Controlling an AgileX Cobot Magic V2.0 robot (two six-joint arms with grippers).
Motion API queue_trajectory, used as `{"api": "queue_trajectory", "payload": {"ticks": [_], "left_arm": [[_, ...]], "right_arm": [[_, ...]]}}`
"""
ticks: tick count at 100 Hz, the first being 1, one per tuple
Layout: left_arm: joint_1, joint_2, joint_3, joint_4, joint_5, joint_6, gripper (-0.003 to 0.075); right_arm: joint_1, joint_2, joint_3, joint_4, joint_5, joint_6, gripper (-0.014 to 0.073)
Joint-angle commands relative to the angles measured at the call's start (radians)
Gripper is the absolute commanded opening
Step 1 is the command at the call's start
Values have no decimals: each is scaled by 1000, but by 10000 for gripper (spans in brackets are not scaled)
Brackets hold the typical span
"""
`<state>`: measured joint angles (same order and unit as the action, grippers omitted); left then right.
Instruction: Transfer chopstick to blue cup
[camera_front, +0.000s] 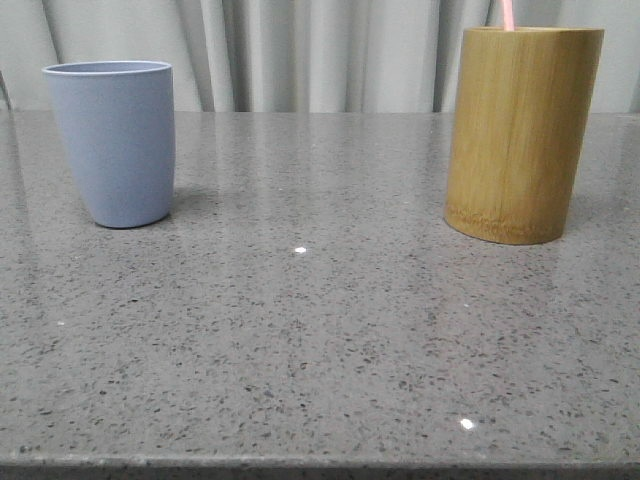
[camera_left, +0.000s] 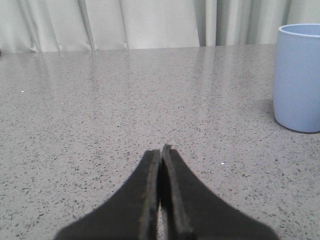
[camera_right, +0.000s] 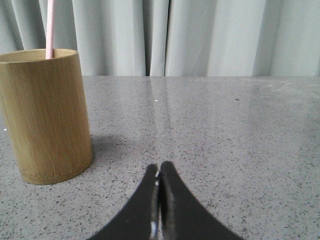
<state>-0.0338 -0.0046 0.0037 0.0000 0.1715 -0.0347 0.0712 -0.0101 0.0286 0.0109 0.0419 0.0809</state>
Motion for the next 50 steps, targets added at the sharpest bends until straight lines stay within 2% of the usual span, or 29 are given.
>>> {"api": "queue_trajectory", "payload": {"ticks": [1,50], "left_arm": [[0,-33,8,-9,-82,-3,-19],[0,-33,8,-9,-92,-3,-19]], "right_arm": [[-7,-21,0,-11,-78,-2,-105],[-7,-21,0,-11,-78,-2,-105]]}}
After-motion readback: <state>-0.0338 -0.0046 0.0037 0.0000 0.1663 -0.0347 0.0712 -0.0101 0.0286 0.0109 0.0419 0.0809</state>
